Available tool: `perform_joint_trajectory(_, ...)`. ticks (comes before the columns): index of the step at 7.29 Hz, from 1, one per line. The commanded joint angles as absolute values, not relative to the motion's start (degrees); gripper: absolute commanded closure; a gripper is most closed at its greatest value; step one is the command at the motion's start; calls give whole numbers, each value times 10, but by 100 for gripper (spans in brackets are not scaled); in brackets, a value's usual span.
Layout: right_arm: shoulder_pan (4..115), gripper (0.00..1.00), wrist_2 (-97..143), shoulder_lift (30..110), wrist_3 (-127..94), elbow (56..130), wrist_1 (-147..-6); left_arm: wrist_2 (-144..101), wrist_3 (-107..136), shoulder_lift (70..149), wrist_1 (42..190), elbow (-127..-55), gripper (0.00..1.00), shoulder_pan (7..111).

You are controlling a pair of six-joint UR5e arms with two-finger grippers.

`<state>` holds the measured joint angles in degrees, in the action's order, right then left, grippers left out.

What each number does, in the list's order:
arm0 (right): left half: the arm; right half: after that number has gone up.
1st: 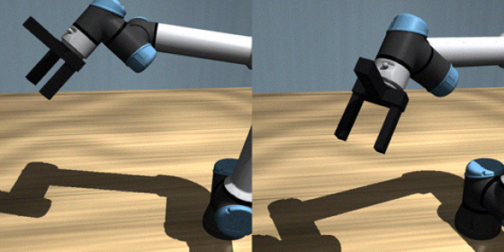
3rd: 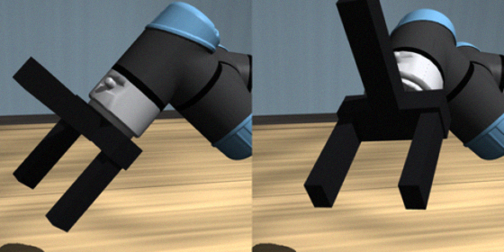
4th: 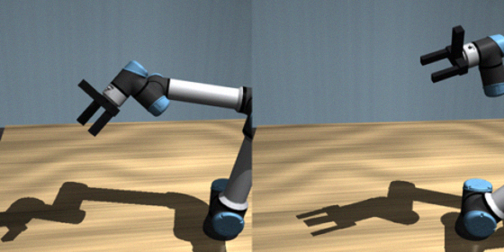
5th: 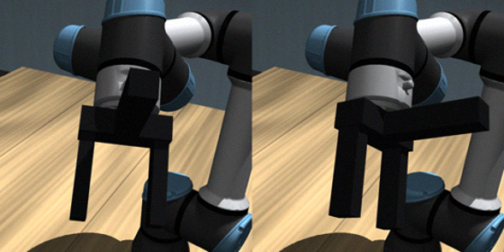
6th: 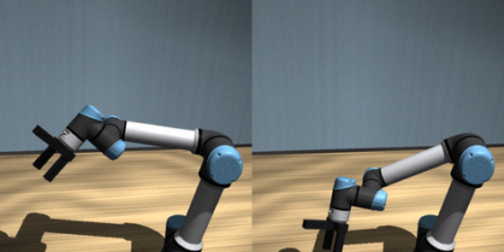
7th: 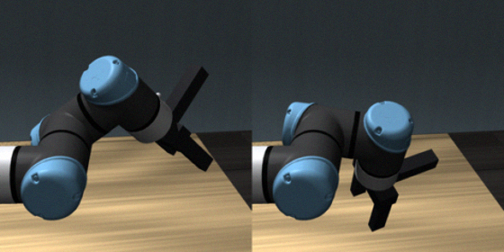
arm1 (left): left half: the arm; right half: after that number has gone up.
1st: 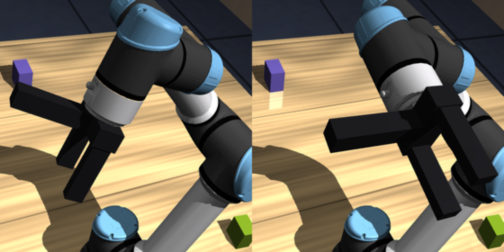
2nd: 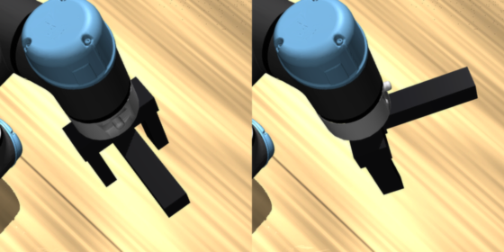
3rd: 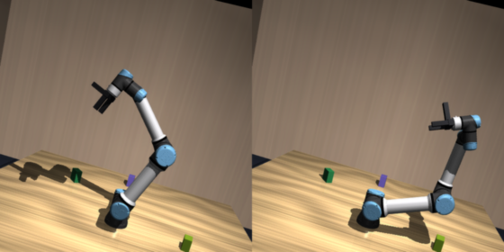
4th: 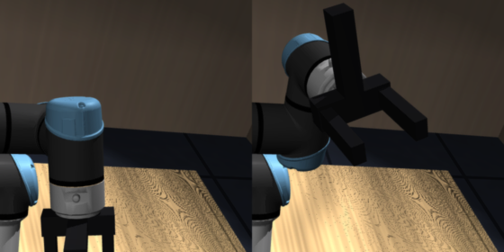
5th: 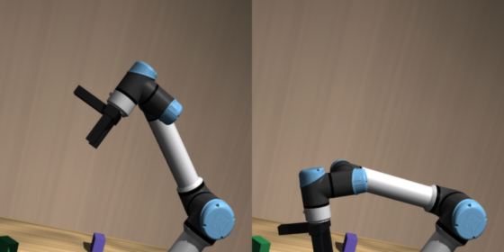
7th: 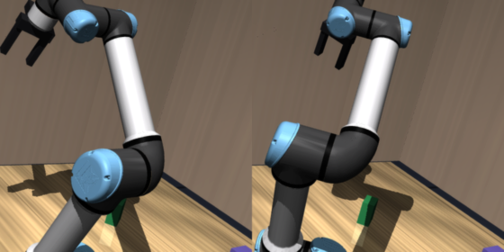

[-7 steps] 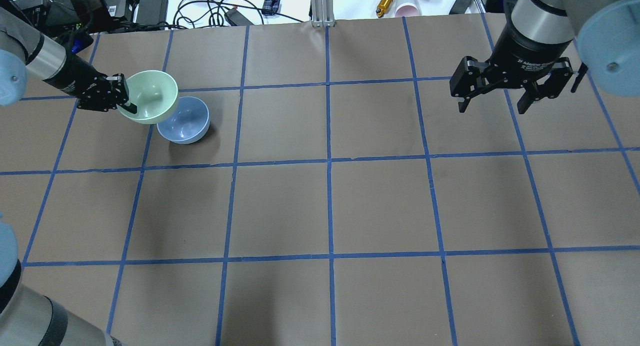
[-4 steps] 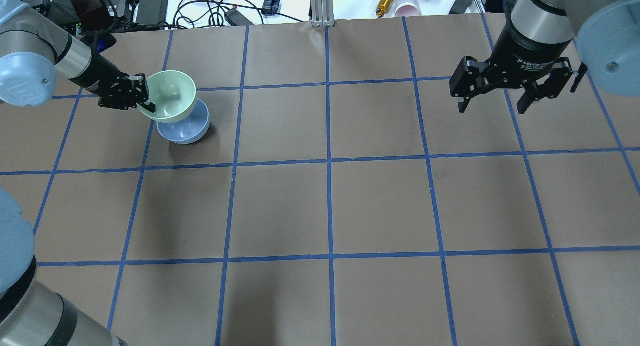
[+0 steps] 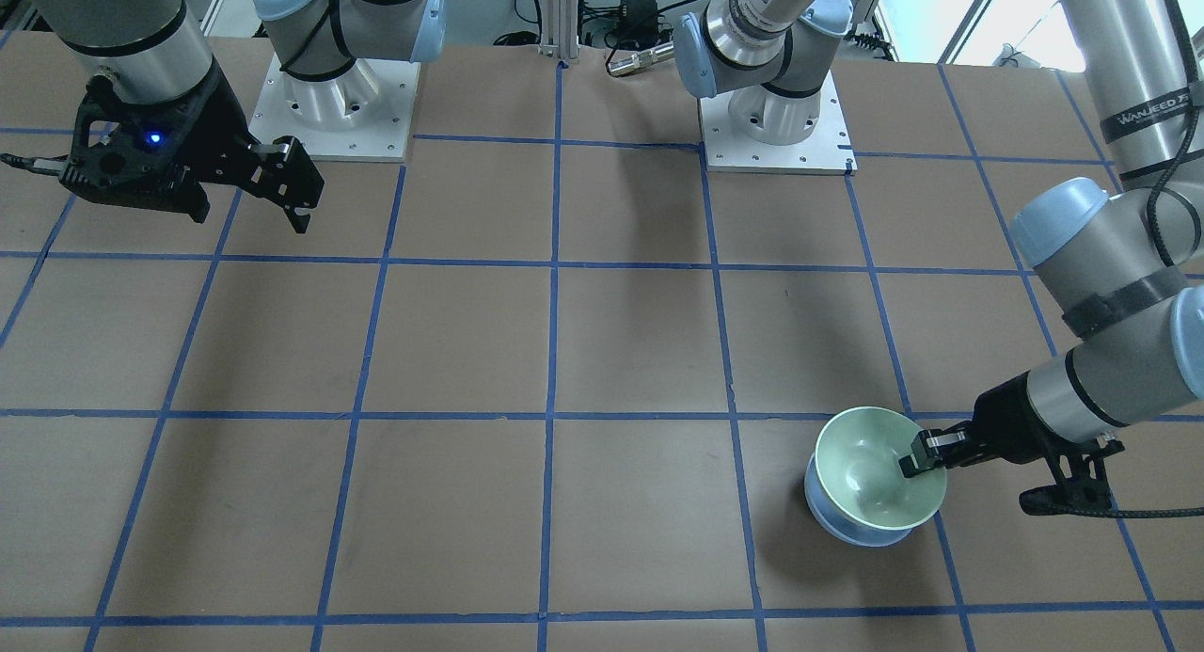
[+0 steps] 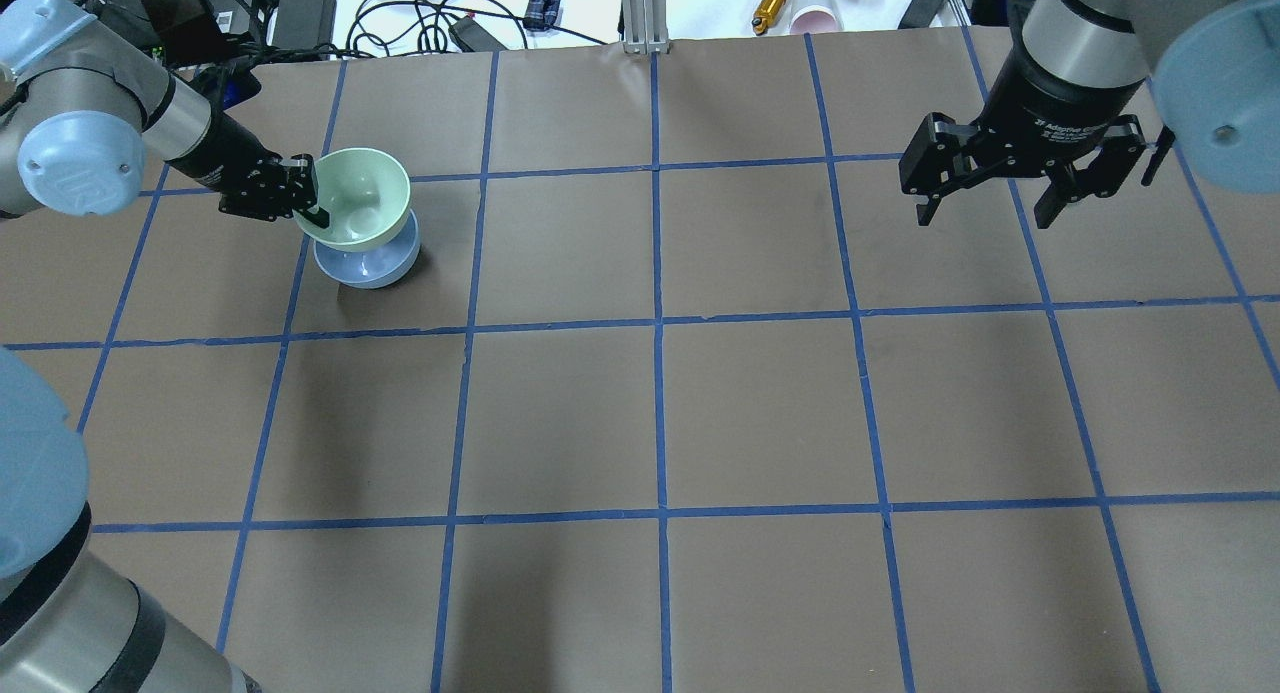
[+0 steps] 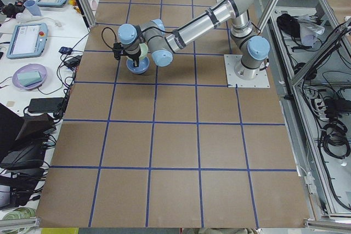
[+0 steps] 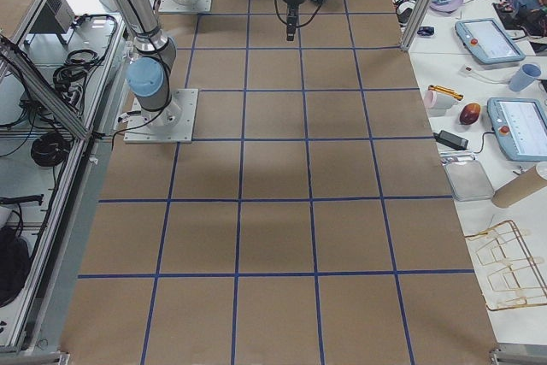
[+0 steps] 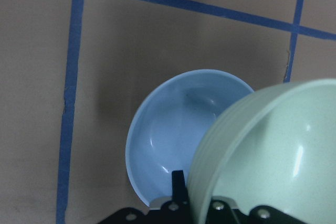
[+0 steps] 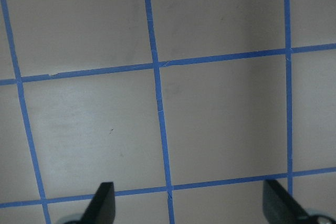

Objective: Stack green bowl on blue bowl
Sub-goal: 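Lower the green bowl into the blue bowl and open the left gripper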

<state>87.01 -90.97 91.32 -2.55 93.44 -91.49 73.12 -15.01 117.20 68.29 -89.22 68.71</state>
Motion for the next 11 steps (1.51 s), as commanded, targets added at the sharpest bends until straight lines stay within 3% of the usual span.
perform_joint_trajectory(1,870,0,-910,913,-25,934,-915,733,-158,1179,679,-893,98,686)
perform_joint_trajectory(5,870,0,-910,913,-25,934,-915,746,-178,1179,679,-892,97,686)
perform_joint_trajectory(8,870,0,-910,913,-25,934,-915,750,-178,1182,679,-895,91,686)
perform_joint_trajectory(9,870,0,-910,913,-25,935,-915,751,-173,1184,679,-895,69,686)
perform_joint_trajectory(10,870,0,-910,913,-25,934,-915,751,-171,1185,679,-891,31,686)
perform_joint_trajectory(11,870,0,-910,913,-25,934,-915,751,-171,1185,679,-892,0,686)
